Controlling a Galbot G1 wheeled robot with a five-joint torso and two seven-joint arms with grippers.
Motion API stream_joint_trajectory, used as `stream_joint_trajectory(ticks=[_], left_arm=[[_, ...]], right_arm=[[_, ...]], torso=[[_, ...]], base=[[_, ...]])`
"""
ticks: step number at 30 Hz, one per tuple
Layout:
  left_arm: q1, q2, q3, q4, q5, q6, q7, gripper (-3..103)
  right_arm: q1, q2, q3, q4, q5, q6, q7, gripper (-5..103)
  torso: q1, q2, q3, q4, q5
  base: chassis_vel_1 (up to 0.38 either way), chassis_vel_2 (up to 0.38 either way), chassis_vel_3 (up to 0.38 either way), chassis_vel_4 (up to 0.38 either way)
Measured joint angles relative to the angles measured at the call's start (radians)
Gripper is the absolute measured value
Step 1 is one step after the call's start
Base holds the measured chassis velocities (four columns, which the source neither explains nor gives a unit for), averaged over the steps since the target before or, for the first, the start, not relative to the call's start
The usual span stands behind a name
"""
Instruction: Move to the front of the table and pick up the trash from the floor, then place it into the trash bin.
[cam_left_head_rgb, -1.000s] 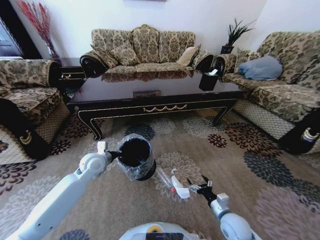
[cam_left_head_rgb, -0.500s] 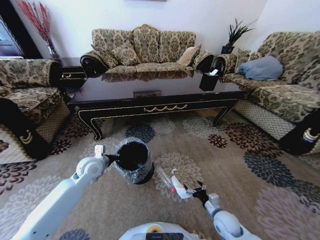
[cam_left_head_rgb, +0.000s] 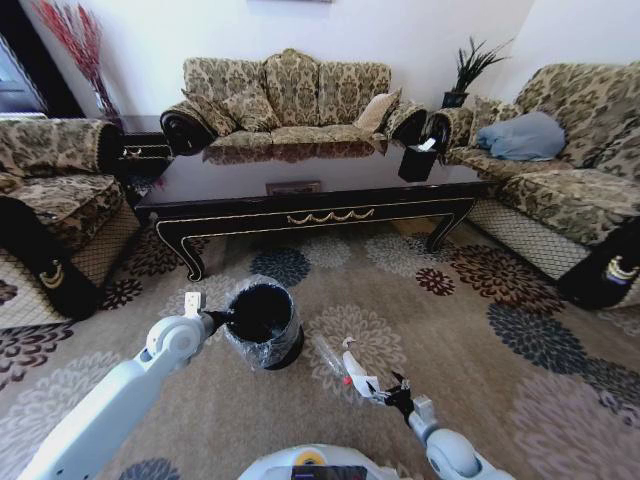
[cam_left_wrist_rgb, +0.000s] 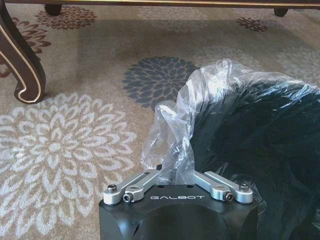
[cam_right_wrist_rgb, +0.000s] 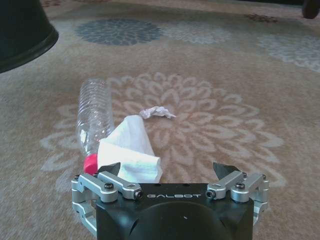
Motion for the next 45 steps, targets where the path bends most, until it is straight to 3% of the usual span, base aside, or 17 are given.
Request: stream_joint_trajectory(ticks=[14, 17, 21, 26, 29, 31, 33, 35, 38, 45], left_arm=[[-0.004, 0.021, 0.003, -0.003, 0.016, 0.0, 0.009, 3], [-0.011, 0.026, 0.007, -0.003, 0.029, 0.0, 0.015, 3], [-0.011, 0.026, 0.013, 0.002, 0.057, 0.0, 0.024, 3], [-0.01, 0.022, 0.014, 0.004, 0.058, 0.0, 0.024, 3], [-0.008, 0.021, 0.014, 0.004, 0.058, 0.0, 0.024, 3], [-0.006, 0.02, 0.013, 0.004, 0.057, 0.0, 0.024, 3], [-0.001, 0.015, 0.01, 0.004, 0.057, 0.0, 0.024, 3], [0.002, 0.012, 0.01, 0.004, 0.057, 0.0, 0.024, 3], [0.011, 0.006, 0.01, -0.001, 0.06, 0.0, 0.024, 3], [0.023, -0.002, 0.012, -0.016, 0.065, 0.0, 0.021, 3]], right_arm=[[0.048, 0.02, -0.067, -0.059, -0.071, 0.028, -0.003, 103], [0.057, 0.021, -0.075, -0.072, -0.076, 0.032, -0.003, 96], [0.064, 0.024, -0.085, -0.083, -0.087, 0.056, -0.004, 75], [0.06, 0.026, -0.086, -0.083, -0.091, 0.062, -0.005, 64], [0.049, 0.027, -0.081, -0.083, -0.101, 0.066, -0.006, 47], [0.046, 0.028, -0.078, -0.083, -0.103, 0.066, -0.006, 47], [0.038, 0.031, -0.07, -0.078, -0.108, 0.068, -0.006, 31], [0.037, 0.032, -0.067, -0.077, -0.109, 0.068, -0.006, 31], [0.029, 0.032, -0.059, -0.067, -0.11, 0.068, -0.005, 15], [0.01, 0.028, -0.038, -0.043, -0.099, 0.057, -0.003, 1]], torso=[[0.0, 0.0, 0.0, 0.0, 0.0001], [0.0, 0.0, 0.0, 0.0, 0.0], [0.0, 0.0, 0.0, 0.0001, 0.0001], [0.0, 0.0, 0.0, 0.0, 0.0], [0.0, 0.0, 0.0, -0.0001, 0.0001], [0.0, 0.0, 0.0, 0.0, 0.0001], [0.0, 0.0, 0.0, 0.0, 0.0001], [0.0, 0.0, 0.0, 0.0, 0.0001], [0.0, 0.0, 0.0, 0.0, 0.0001], [0.0, 0.0, 0.0, 0.0, 0.0003]], base=[[0.0, 0.0, 0.0, 0.0], [0.0, 0.0, 0.0, 0.0], [0.0, 0.0, 0.0, 0.0], [0.0, 0.0, 0.0, 0.0], [0.0, 0.0, 0.0, 0.0], [0.0, 0.0, 0.0, 0.0], [0.0, 0.0, 0.0, 0.0], [0.0, 0.0, 0.0, 0.0], [0.0, 0.0, 0.0, 0.0], [0.0, 0.0, 0.0, 0.0]])
